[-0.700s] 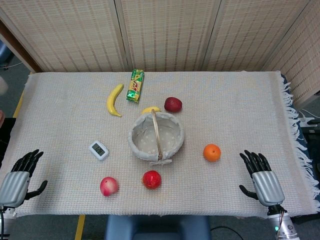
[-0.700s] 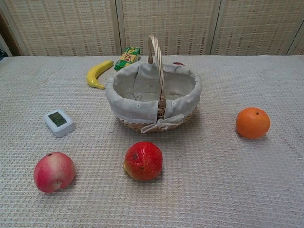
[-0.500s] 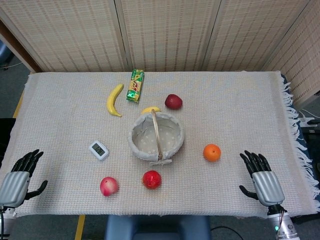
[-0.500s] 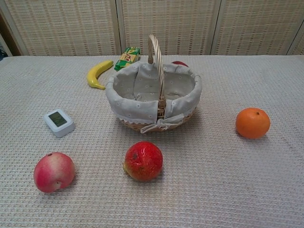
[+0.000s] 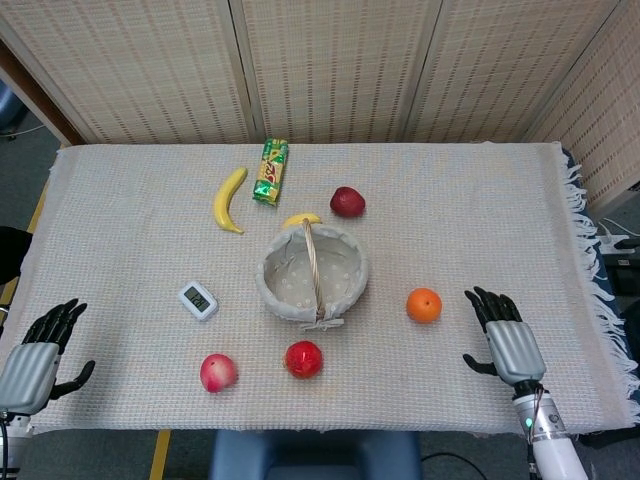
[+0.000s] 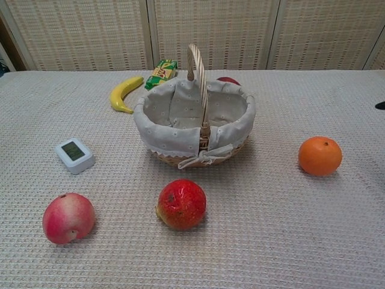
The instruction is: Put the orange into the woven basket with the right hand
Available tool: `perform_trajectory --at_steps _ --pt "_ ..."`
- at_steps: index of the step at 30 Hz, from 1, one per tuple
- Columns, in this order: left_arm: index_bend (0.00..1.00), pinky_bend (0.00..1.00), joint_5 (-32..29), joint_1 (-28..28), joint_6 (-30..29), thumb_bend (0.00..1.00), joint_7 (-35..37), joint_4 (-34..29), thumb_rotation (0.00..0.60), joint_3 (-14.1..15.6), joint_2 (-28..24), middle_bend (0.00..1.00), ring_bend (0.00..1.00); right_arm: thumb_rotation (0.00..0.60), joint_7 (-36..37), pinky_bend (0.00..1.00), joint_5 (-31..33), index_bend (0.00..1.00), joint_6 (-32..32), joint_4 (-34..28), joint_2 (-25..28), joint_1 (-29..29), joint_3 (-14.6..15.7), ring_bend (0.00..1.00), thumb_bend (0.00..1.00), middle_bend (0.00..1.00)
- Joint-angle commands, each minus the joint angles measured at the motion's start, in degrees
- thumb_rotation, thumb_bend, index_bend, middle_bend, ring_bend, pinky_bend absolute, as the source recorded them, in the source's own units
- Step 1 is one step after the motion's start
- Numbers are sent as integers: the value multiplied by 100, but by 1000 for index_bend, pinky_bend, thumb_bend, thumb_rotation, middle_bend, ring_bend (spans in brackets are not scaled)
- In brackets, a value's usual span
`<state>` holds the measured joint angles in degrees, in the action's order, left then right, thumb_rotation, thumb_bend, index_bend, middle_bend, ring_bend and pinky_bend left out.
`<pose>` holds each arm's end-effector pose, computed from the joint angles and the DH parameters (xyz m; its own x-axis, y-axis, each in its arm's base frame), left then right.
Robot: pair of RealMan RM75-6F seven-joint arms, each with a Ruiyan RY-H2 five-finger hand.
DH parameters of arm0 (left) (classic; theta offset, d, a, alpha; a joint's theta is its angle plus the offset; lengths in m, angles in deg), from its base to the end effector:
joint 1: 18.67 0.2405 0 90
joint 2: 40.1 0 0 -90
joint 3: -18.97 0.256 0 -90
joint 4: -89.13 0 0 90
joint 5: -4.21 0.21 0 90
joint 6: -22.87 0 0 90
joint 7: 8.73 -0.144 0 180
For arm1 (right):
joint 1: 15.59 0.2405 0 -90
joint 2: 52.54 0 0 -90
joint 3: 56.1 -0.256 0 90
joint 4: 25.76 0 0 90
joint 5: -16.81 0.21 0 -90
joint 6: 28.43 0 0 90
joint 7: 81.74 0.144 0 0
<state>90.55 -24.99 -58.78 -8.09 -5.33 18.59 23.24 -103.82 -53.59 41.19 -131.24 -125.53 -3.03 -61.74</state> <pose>-0.3062 0.1785 0.1459 0.3683 0.0977 0.9245 0.9297 -0.0377 -0.3664 -0.2528 -0.2124 0.0697 0.3471 -0.2703 0.8980 -0.9334 -0.0072 0.3587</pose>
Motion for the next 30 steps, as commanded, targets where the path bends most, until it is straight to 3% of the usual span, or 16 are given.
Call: perform_trajectory --at_steps 1,11,17,19,21,23,25,27,30 --pt "0 103 -11 -2 16 331 18 7 600 2 -8 0 0 600 -890 19 981 0 -354 -102 -430 563 -420 0 109 0" --pt "0 103 -55 16 22 330 82 -13 600 1 -43 0 0 600 -2168 19 2955 0 -412 388 -1508 1578 -756 0 110 0" --pt "0 103 -87 18 43 329 132 -25 600 -4 -69 0 0 600 -2388 23 3359 0 -238 852 -1964 1915 -808 0 110 0" --pt "0 103 -95 17 51 329 146 -26 600 -5 -75 0 0 600 -2371 67 3324 0 -149 954 -2049 1965 -815 0 117 0" --pt "0 103 -105 13 64 330 152 -25 600 -6 -81 0 0 600 -2278 179 3107 88 74 1102 -2164 1976 -815 31 169 38" --pt "0 103 -104 13 65 330 158 -25 600 -7 -82 0 0 600 -2209 417 2893 375 264 1233 -2258 1969 -782 203 248 213" --pt "0 103 -95 13 56 329 170 -27 600 -10 -80 0 0 600 -2103 664 2703 653 363 1317 -2297 1947 -733 462 294 435" --pt "0 103 -67 20 15 329 209 -25 600 -20 -70 0 0 600 -1963 747 2493 757 419 1380 -2299 1916 -680 574 309 522" --pt "0 104 -35 27 -19 331 220 2 600 -18 -50 0 0 600 -1753 761 2320 808 455 1404 -2284 1864 -661 593 313 549"
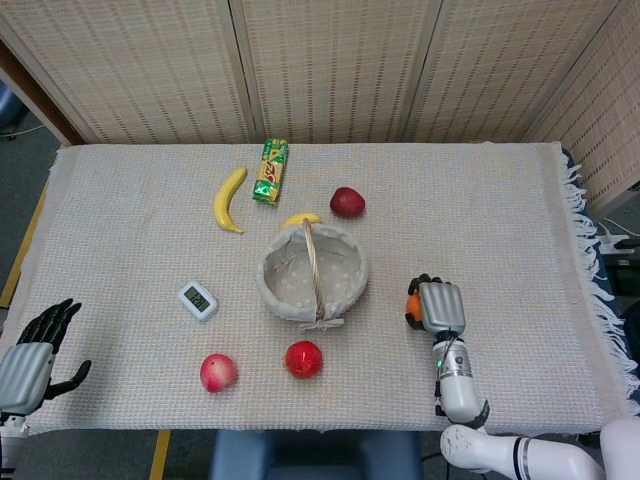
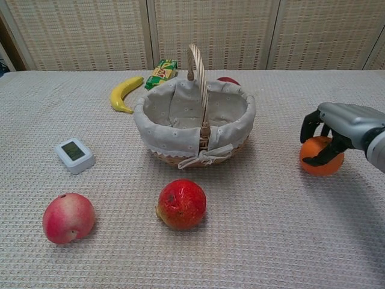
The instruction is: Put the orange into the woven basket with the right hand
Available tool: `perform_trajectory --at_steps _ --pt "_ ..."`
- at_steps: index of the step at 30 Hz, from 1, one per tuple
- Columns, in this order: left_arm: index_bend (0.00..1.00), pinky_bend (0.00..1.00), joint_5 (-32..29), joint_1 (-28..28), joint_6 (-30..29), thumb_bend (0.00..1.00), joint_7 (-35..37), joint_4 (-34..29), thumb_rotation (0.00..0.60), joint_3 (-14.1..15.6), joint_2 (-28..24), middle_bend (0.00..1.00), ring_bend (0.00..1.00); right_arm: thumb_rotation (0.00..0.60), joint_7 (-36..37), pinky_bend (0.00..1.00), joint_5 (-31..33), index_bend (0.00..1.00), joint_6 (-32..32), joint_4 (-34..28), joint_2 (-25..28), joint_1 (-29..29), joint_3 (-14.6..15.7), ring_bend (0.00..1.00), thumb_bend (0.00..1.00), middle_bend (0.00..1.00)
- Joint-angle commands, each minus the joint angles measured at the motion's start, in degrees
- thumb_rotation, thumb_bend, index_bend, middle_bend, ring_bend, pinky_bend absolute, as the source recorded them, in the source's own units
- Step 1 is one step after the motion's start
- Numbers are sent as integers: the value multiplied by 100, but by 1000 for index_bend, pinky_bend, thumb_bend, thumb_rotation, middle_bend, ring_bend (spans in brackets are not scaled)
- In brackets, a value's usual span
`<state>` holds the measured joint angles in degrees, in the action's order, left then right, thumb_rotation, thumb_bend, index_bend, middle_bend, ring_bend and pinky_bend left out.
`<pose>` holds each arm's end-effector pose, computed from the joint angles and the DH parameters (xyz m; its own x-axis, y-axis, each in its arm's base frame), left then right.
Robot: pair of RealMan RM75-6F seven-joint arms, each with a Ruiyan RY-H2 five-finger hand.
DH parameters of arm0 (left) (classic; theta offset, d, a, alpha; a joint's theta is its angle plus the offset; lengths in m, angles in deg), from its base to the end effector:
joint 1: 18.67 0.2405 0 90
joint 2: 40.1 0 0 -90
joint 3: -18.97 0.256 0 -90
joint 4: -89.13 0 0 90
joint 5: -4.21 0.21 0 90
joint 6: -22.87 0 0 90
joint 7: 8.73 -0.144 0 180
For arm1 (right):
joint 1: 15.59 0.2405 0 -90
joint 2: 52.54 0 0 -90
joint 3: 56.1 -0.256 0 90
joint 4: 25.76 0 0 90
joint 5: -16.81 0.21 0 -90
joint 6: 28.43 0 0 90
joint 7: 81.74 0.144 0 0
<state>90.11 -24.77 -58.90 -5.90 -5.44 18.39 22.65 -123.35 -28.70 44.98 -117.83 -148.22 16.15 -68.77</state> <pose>-0.3081 0.1782 0.1502 0.3388 0.0937 0.9362 0.9408 -0.0229 -0.3381 -0.1918 -0.2972 -0.0190 0.4141 -0.2647 0.8709 -0.8961 0.0494 0.4411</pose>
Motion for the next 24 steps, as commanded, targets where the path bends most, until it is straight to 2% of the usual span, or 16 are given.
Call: perform_trajectory --at_steps 1,4,8,13,18,24 --pt "0 104 8 4 -2 332 -1 13 600 4 10 0 0 600 236 763 -188 818 78 47 -3 -61 32 596 314 560" --pt "0 103 6 7 -12 331 -4 11 600 -1 16 0 0 600 323 777 -272 854 88 -63 58 -62 -12 620 315 603" --pt "0 104 0 6 -5 333 -17 7 600 -1 18 0 0 600 543 777 -504 858 154 -375 130 -7 -209 623 316 609" --pt "0 104 -2 5 0 331 -25 5 600 -1 20 0 0 600 623 778 -862 854 316 -692 59 301 -689 623 316 609" --pt "0 104 -7 2 8 330 -10 9 600 -3 17 0 0 600 339 777 -864 838 412 -793 -223 788 -1179 613 316 609" --pt "0 103 25 2 10 329 25 -3 600 13 7 0 0 600 -65 752 -619 814 415 -483 -775 1316 -1351 594 316 609"
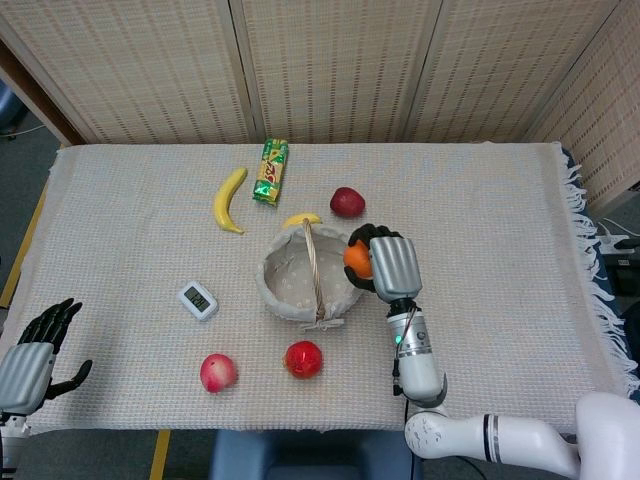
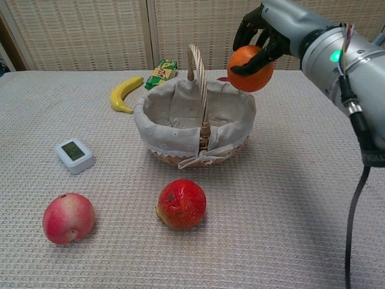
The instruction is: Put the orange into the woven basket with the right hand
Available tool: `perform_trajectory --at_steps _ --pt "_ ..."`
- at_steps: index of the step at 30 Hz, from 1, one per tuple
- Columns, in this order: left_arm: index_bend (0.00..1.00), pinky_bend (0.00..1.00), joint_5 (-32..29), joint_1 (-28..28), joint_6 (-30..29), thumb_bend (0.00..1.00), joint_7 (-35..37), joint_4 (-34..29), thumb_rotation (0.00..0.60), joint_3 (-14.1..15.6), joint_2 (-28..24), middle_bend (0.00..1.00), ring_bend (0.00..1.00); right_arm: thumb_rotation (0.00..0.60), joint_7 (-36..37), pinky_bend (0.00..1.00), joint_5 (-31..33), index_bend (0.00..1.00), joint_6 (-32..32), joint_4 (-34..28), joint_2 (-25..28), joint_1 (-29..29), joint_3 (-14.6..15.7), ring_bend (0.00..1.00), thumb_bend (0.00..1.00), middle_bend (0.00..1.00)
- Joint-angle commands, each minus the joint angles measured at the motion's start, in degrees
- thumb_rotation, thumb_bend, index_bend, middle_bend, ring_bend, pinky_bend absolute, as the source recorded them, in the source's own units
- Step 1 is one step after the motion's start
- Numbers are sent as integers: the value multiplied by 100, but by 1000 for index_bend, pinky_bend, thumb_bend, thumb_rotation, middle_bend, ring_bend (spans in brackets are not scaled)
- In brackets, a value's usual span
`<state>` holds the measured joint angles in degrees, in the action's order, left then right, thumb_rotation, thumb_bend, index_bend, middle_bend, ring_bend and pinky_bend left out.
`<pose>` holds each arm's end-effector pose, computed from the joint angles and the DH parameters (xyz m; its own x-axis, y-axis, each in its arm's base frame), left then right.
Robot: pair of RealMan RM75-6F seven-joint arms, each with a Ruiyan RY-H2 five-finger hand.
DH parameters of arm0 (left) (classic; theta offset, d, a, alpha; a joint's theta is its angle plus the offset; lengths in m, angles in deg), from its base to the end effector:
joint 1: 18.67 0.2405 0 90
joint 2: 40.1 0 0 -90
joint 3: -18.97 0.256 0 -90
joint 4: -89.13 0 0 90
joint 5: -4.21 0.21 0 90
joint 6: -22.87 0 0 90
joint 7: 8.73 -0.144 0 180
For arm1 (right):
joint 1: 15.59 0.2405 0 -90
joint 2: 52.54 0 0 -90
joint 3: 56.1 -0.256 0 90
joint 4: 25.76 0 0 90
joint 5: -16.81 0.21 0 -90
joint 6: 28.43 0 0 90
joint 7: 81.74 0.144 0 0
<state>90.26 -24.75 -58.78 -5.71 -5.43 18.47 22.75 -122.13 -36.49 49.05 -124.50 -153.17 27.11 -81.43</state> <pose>-0.3079 0.1778 0.1490 0.3345 0.0976 0.9373 0.9423 -0.0247 -0.3338 -0.0522 -0.3330 0.0090 0.1776 -0.0102 0.9841 -0.9699 -0.1712 0.1732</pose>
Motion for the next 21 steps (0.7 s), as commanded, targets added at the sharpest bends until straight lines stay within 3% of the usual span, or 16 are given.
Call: perform_trajectory --at_steps 1,4,6,8,11,14,21 --pt "0 104 13 2 -3 329 8 -4 600 6 -4 0 0 600 -235 725 200 810 9 265 -371 285 -83 584 315 609" --pt "0 103 -5 6 3 330 43 -7 600 5 -15 0 0 600 -279 681 298 780 -12 521 -639 438 -49 553 315 609" --pt "0 103 -22 7 13 330 78 -2 600 2 -25 0 0 600 -337 628 394 678 -69 631 -721 482 26 477 315 569" --pt "0 104 -24 7 16 331 99 0 600 2 -32 0 0 600 -405 504 471 555 -102 656 -730 493 85 284 302 396" --pt "0 103 -9 3 31 332 129 -1 600 12 -42 0 0 600 -495 320 588 545 -121 662 -694 478 162 48 214 118" --pt "0 104 9 -3 40 331 125 -10 600 21 -46 0 0 600 -525 196 622 556 -91 643 -635 461 173 0 145 2" --pt "0 104 18 -9 37 332 81 -14 600 19 -25 0 0 600 -476 135 666 577 -11 478 -410 409 85 0 115 0"
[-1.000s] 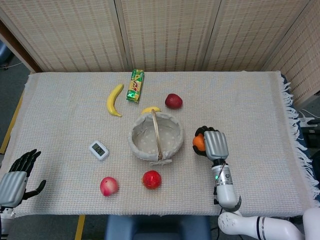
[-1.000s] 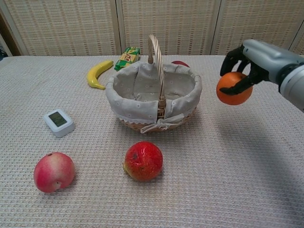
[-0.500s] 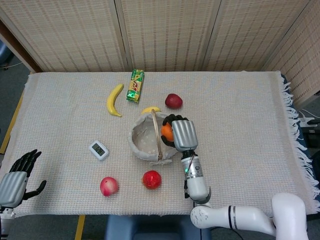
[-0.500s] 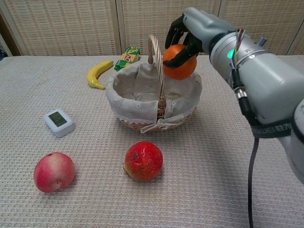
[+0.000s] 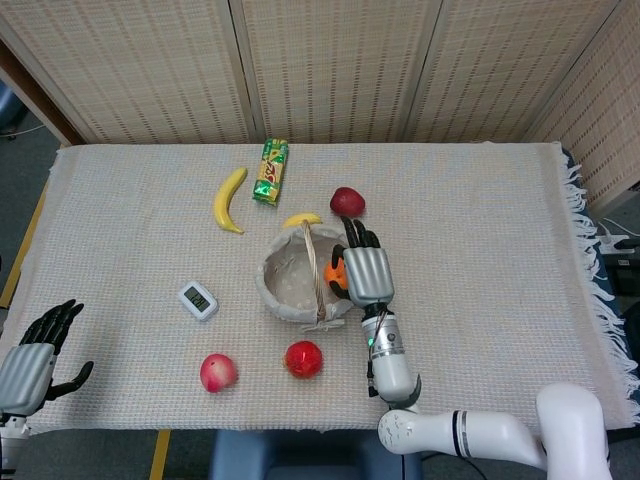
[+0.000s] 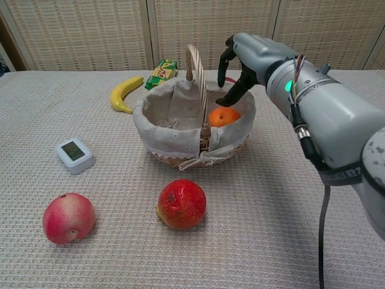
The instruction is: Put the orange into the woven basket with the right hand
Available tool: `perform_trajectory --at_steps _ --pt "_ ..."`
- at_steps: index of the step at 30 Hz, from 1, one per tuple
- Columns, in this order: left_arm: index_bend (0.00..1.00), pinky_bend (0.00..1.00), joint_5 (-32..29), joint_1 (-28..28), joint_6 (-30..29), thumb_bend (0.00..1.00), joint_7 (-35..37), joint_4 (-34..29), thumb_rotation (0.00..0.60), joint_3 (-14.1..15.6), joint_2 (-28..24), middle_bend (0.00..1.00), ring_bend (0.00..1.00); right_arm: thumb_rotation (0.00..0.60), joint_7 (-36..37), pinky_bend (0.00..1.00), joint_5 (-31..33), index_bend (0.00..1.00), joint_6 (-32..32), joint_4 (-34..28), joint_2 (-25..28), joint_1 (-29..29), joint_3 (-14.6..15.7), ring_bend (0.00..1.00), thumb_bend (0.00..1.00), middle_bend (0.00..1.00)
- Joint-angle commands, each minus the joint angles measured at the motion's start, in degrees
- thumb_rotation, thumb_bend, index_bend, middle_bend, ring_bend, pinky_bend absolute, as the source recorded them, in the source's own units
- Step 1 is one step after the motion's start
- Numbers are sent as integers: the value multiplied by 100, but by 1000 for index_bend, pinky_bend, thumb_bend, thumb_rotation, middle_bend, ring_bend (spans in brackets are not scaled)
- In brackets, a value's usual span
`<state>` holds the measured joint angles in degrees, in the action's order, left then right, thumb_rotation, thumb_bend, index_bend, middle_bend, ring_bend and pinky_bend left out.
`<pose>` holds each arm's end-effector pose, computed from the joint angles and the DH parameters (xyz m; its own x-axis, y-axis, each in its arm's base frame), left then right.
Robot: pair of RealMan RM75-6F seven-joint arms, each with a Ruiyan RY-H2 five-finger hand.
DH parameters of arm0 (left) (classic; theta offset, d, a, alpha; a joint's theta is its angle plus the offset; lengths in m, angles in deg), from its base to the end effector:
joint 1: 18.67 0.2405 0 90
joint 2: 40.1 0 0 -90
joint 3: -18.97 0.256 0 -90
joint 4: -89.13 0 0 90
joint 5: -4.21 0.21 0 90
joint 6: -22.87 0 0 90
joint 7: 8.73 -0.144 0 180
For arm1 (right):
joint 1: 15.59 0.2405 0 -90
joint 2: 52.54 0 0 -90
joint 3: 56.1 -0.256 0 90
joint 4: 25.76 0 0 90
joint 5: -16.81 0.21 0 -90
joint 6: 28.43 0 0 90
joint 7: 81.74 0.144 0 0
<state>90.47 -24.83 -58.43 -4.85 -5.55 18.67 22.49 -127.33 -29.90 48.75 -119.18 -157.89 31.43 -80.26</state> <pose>-0.3078 0.1773 0.1488 0.3234 0.1070 0.9402 0.9462 -0.0272 -0.3224 -0.0466 -0.3352 -0.0261 0.2749 -0.0881 0.9574 -0.9549 -0.1416 0.2612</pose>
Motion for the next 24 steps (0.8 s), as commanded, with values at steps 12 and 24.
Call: perform_trajectory --at_steps 12,24 --pt "0 103 -14 3 10 330 -38 10 600 6 -13 0 0 600 324 92 -516 613 260 -1396 1311 -781 612 0 112 0" --pt "0 104 4 3 -20 330 -257 7 600 7 27 0 0 600 1838 24 -2665 640 878 -2018 3667 -2835 3119 0 112 0"
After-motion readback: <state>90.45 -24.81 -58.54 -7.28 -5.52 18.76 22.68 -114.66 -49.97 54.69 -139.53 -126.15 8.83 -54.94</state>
